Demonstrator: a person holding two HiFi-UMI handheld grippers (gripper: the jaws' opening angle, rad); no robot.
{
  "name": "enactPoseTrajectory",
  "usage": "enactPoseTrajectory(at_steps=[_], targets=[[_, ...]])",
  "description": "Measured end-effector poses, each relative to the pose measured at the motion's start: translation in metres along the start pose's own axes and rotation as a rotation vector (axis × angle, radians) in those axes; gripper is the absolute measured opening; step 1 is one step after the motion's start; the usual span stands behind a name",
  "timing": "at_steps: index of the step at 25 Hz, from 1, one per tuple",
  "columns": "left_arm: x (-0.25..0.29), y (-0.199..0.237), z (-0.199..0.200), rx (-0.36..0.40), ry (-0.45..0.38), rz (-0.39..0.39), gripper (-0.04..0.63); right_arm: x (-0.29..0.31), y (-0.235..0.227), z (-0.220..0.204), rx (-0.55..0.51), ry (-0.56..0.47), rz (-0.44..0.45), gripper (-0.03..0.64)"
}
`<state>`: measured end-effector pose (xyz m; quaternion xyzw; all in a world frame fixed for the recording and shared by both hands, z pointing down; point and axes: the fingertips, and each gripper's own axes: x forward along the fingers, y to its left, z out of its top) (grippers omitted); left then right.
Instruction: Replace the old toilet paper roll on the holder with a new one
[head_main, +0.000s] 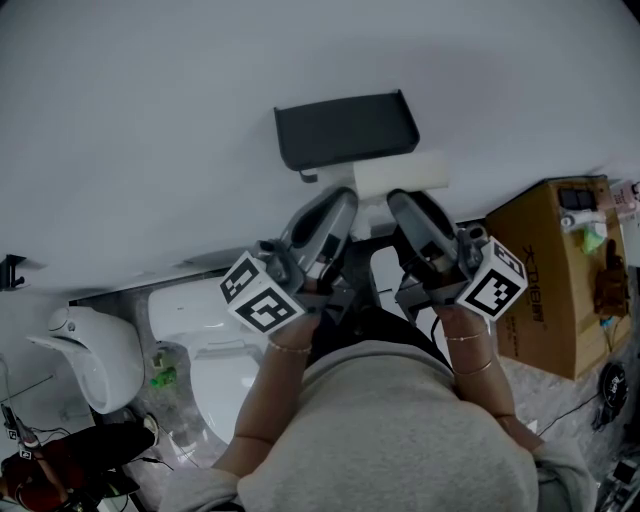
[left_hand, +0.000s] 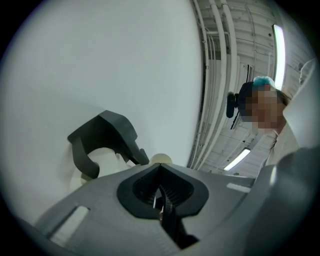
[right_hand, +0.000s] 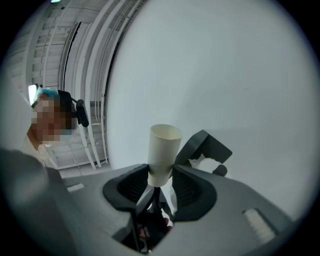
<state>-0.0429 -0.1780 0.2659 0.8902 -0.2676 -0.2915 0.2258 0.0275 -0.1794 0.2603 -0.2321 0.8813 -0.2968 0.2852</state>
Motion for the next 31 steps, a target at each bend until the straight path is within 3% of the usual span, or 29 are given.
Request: enactPoseTrajectory(at_steps=[23, 31], targets=[[-0.007, 0.013, -0.01, -0.02, 0.011, 0.067, 0.008, -0.005, -0.007, -0.004, -0.001, 0.0, -0.003, 0.155], [-0.006, 0.011, -0.012, -0.043, -0.001, 0.055, 0.008, -0.008, -0.009, -0.009, 0.008, 0.008, 0.0, 0.155]])
